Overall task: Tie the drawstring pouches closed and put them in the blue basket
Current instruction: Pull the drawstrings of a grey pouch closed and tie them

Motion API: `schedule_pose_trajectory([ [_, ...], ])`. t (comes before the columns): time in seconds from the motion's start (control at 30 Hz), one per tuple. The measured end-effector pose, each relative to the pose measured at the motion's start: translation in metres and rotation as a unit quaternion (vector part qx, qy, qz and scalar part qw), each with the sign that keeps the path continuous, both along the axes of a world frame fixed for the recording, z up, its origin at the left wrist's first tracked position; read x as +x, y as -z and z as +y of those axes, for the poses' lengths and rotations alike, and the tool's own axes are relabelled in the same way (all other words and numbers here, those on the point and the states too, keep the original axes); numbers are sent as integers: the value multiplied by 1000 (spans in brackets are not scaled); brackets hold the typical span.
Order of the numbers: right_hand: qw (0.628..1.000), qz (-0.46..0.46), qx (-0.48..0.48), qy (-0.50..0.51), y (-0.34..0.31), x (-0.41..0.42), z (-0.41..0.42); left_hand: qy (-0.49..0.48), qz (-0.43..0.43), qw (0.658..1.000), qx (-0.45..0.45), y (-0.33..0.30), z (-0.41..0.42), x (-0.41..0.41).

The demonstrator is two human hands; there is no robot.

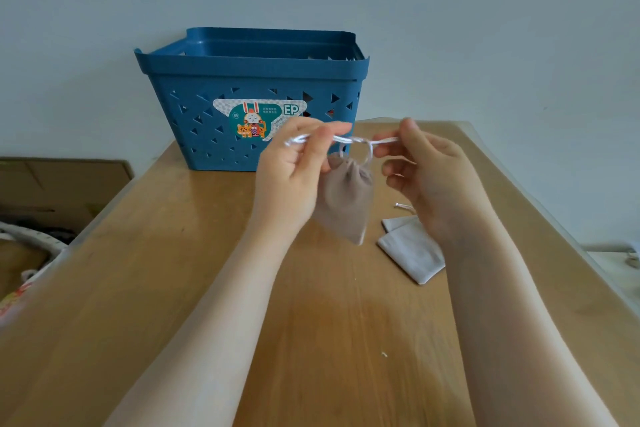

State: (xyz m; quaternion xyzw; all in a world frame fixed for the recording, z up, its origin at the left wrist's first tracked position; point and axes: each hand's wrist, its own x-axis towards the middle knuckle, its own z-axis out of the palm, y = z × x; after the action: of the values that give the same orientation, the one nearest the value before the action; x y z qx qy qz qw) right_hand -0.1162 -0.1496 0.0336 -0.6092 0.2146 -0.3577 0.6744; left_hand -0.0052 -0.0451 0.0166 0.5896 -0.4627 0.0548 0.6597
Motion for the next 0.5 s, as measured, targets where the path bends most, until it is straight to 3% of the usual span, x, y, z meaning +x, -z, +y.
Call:
schedule_pose_trajectory([
  [0.2,999,10,40,34,6,-22,-29,25,200,979,13,-2,5,11],
  [0.4,993,11,116,31,24,-21,-40,-1,236,968,81,12,-4,6],
  [0.5,997,10,74,-22,19,-16,-31,-28,224,968,112,12,-4,5],
])
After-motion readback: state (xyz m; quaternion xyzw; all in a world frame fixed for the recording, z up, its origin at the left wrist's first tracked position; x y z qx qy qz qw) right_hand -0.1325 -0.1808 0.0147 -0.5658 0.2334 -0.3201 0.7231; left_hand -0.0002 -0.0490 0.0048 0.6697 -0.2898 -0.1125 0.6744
